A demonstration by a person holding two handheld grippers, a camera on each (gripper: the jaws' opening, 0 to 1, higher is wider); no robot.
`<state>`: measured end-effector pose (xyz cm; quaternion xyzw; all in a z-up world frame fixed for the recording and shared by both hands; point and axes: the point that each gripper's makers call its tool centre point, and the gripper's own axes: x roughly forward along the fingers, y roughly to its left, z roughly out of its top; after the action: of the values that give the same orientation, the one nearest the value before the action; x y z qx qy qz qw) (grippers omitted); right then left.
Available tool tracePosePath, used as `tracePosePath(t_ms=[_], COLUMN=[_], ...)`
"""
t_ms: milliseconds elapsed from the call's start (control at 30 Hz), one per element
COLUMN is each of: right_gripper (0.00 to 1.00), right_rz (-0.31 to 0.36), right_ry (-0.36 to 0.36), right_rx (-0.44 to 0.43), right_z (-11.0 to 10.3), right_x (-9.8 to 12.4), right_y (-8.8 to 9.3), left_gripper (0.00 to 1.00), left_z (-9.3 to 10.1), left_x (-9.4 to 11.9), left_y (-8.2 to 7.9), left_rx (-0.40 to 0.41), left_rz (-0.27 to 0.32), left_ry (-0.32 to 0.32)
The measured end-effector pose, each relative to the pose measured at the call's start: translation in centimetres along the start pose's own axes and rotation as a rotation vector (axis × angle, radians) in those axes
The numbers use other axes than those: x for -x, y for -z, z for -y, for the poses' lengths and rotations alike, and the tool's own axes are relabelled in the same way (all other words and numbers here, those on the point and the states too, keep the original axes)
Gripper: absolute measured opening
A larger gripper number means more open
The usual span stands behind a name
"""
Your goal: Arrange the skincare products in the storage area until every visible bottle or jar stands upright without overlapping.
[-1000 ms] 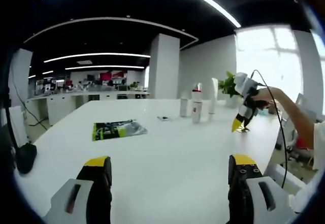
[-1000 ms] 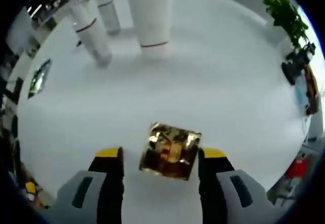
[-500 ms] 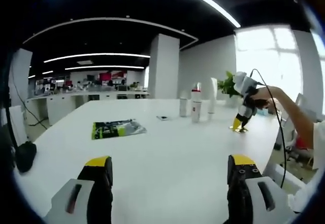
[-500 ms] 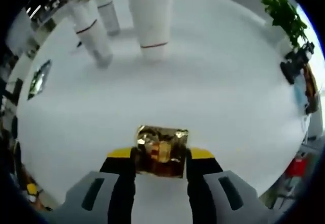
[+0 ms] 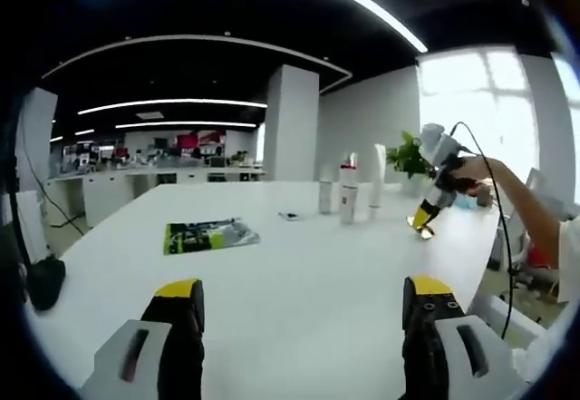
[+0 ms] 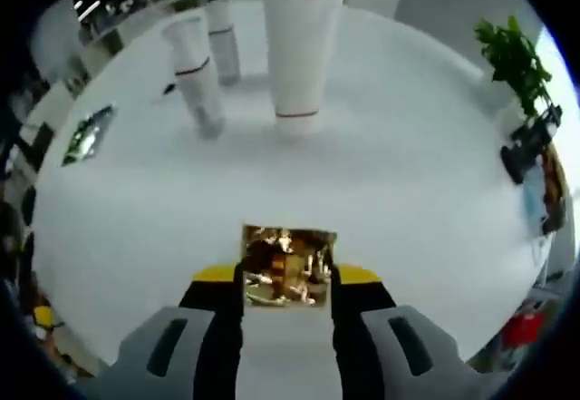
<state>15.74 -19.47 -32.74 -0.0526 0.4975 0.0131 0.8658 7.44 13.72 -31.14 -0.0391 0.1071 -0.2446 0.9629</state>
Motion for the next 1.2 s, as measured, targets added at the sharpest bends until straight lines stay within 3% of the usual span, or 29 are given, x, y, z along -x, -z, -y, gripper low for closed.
tracePosePath(t_ms=[433,500,600,700,767,1033,1200], right_gripper=[0.37,0.37,0.37,0.37,0.36,0.36,0.36], right_rz=[0.226,0.262,0.326,0.367,0.378,0.548,0.575], right_ry=[-0.073,-0.086,-0.136,-0.182,-0.193,-0.347,-0.421], right_rx=[0.057,0.061,0.077,0.083,0.087,0.094,0.082], right_z=[-2.0,-2.2,-3.4,-4.7,-5.1,-8.9,-10.3], right_x=[3.5,4.0,5.2,6.1,6.6,10.1,10.9], right_y=[-2.7,-4.2,-5.0,-4.8,-4.7,-6.5,-6.8], left_gripper=[0.91,0.9,0.9,0.88,0.88,0.84,0.84], left_z=[1.1,1.0,0.9,1.5,1.8,2.0,2.5], left_x=[-0.4,-0.3,-0.4,-0.4,-0.5,-1.4,-2.4], left_y=[-0.6,-0.8,-1.2,-1.4,-1.8,-4.4,-6.1], left_rx=[-0.038,-0.037,-0.045,-0.041,-0.041,-0.123,-0.125], left_rz=[-0.007,-0.003,0.008,-0.002,0.011,0.078,0.111], left_ry=[0.035,0.031,0.027,0.064,0.075,0.066,0.092])
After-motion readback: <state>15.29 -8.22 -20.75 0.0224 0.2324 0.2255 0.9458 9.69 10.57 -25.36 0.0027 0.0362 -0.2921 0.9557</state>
